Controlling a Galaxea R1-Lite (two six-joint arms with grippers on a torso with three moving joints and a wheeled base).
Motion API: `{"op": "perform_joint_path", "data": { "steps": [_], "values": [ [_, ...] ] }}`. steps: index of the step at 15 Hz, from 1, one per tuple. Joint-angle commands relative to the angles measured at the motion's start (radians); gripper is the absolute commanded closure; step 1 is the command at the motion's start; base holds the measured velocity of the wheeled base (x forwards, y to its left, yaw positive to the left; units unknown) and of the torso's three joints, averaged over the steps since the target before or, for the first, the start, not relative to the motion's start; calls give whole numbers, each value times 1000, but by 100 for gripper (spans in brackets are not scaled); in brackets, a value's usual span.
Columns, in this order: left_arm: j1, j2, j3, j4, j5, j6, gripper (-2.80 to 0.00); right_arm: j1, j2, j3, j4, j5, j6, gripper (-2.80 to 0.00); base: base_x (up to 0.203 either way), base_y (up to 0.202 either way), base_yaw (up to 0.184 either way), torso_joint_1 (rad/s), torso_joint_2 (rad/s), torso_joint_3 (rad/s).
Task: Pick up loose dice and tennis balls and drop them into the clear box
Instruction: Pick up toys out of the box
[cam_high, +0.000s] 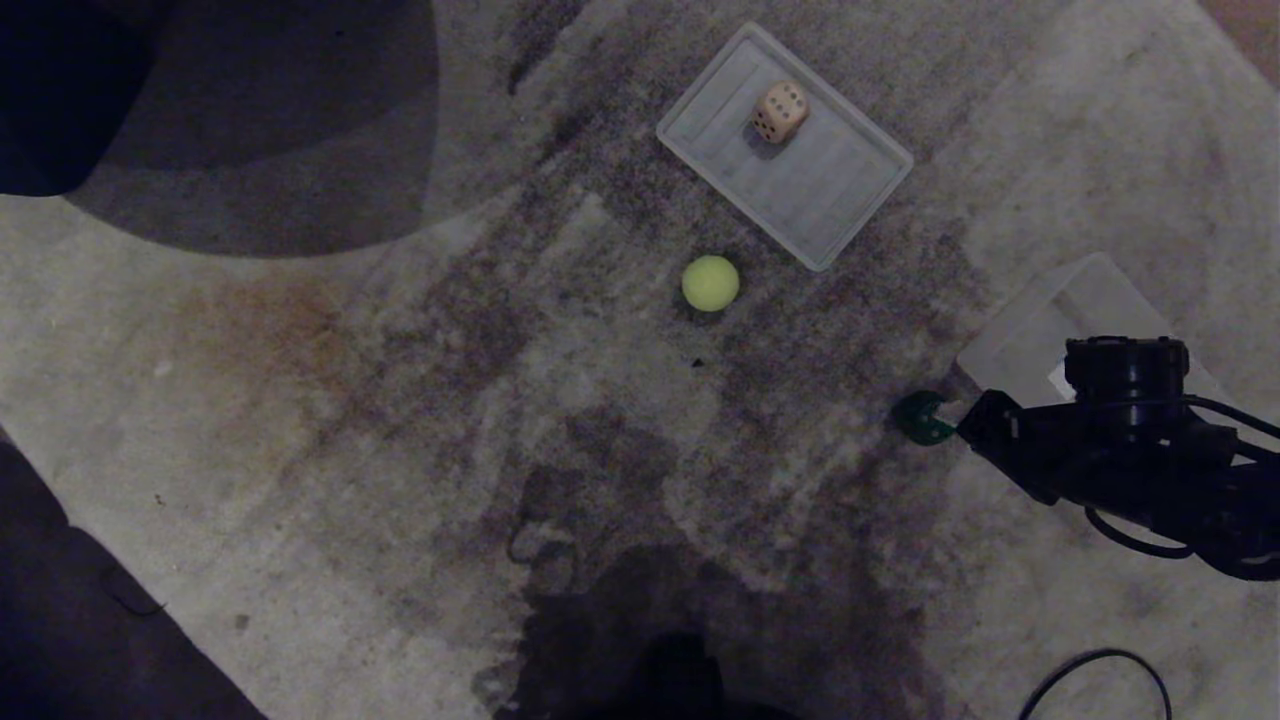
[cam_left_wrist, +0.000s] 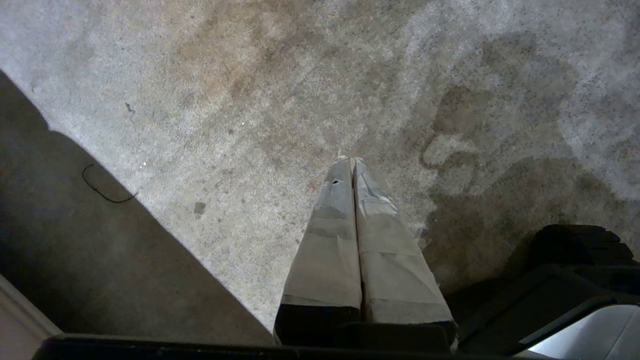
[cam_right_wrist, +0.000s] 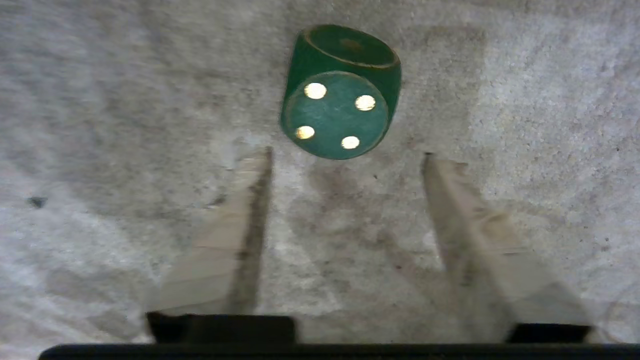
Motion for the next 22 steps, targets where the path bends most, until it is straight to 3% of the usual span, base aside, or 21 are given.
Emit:
{"op": "perform_joint_path", "data": {
  "steps": [1,4,15,16,22],
  "values": [
    [0,1,2,-1,0,0,0,0,52,-23,-5,-6,9,-280,0,0,0,0,0,0],
    [0,1,2,-1,0,0,0,1,85,-56,-5,1,62,-280,0,0,0,0,0,0],
    [0,1,2,-1,0,0,0,-3,206,-193,-9,-34,67,-280,0,0,0,0,0,0],
    [0,1,2,-1,0,0,0,-1,213,-195,-9,-34,67,0,0,0,0,0,0,0],
    [0,1,2,-1,0,0,0,15,213,-197,-5,-34,83,0,0,0,0,0,0,0]
  ]
}}
